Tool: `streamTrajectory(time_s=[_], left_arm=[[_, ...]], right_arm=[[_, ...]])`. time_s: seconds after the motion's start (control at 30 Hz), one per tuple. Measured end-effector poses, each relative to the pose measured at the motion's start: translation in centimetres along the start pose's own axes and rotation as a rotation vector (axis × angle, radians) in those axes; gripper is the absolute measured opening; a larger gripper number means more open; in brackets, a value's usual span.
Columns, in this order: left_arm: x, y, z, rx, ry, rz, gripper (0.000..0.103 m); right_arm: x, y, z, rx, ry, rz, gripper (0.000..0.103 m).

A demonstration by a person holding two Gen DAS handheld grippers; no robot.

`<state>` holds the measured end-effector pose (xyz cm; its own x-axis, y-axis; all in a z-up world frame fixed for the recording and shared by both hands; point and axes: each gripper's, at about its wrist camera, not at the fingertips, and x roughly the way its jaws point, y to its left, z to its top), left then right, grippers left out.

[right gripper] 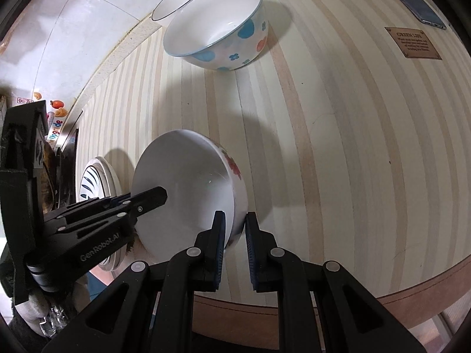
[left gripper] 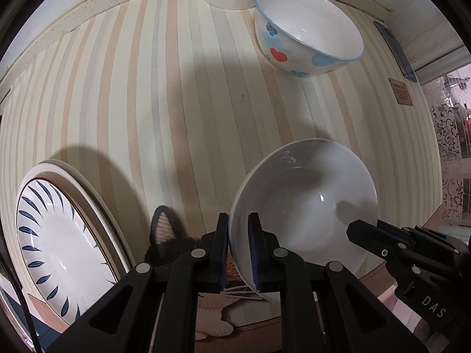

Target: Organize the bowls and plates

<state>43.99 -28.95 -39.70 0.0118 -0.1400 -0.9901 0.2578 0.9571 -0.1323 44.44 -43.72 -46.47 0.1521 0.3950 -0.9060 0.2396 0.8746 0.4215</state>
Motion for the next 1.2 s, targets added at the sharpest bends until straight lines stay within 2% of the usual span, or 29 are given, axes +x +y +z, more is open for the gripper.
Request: streamTrajectory(time_s=[0.1, 0.2, 0.27, 0.37, 0.4, 0.43, 0.5, 0.7, 0.87, 0.93, 0.97, 1.0, 1.1, 1.2], left_arm=[[-0.9, -0.3, 0.0, -0.01, -0.009, -0.005, 0.012], [-3.9, 0.3, -0.1, -0.024, -0.05, 0.006, 0.012], [-6.0, 0.8, 0.6, -0.052, -0.088, -0.01, 0.013], [-8.0, 1.4, 3.4, -0.08, -0.126, -0.027, 0.028], [-8.1, 1.6, 4.5, -0.088, -0.137, -0.032, 0.029], [-8.0, 1.6, 6.3, -0.097, -0.145, -0.03, 0.029], [-7.2, 1.7, 9.0, -0.095, -0.137, -0.034, 0.029], [-3.4, 1.3, 15.9, -0.077, -0.077, -0.025, 0.029], [0.7, 0.7, 18.1, -0.066, 0.023, -0.045, 0.028], [1.7, 0.4, 18.4, -0.056, 0.035, -0.047, 0.021], [2.0, 0.2, 18.5, -0.044, 0.038, -0.042, 0.012], [2.3, 0.0, 18.5, -0.033, 0.046, -0.039, 0.012], [2.7, -0.3, 18.4, -0.01, 0.049, -0.014, 0.009], [2.5, -0.6, 18.3, 0.002, 0.041, -0.002, 0.008]], right_arm=[[0.0, -0.1, 0.3, -0.006, 0.028, 0.004, 0.016], [-0.8, -0.7, 0.7, 0.019, 0.049, 0.04, 0.016], [-2.6, -1.4, 0.9, 0.038, 0.023, 0.066, 0.016], [-5.9, -2.1, 2.1, 0.063, -0.025, 0.096, 0.016], [-6.8, -2.2, 2.7, 0.065, -0.04, 0.1, 0.02], [-7.6, -2.3, 3.7, 0.06, -0.053, 0.101, 0.03], [-8.7, -2.5, 6.0, 0.053, -0.087, 0.089, 0.042], [-7.8, -2.9, 13.3, 0.055, -0.126, 0.036, 0.042], [-5.1, -2.1, 17.1, 0.043, -0.106, -0.01, 0.042], [-3.6, -2.1, 18.1, 0.04, -0.079, -0.028, 0.043], [-2.9, -1.9, 18.3, 0.04, -0.066, -0.034, 0.042], [-2.3, -2.0, 18.5, 0.04, -0.057, -0.034, 0.041], [-0.9, -1.8, 18.7, 0.029, -0.048, -0.043, 0.017], [-0.6, -1.5, 18.7, 0.008, -0.056, -0.058, 0.013]])
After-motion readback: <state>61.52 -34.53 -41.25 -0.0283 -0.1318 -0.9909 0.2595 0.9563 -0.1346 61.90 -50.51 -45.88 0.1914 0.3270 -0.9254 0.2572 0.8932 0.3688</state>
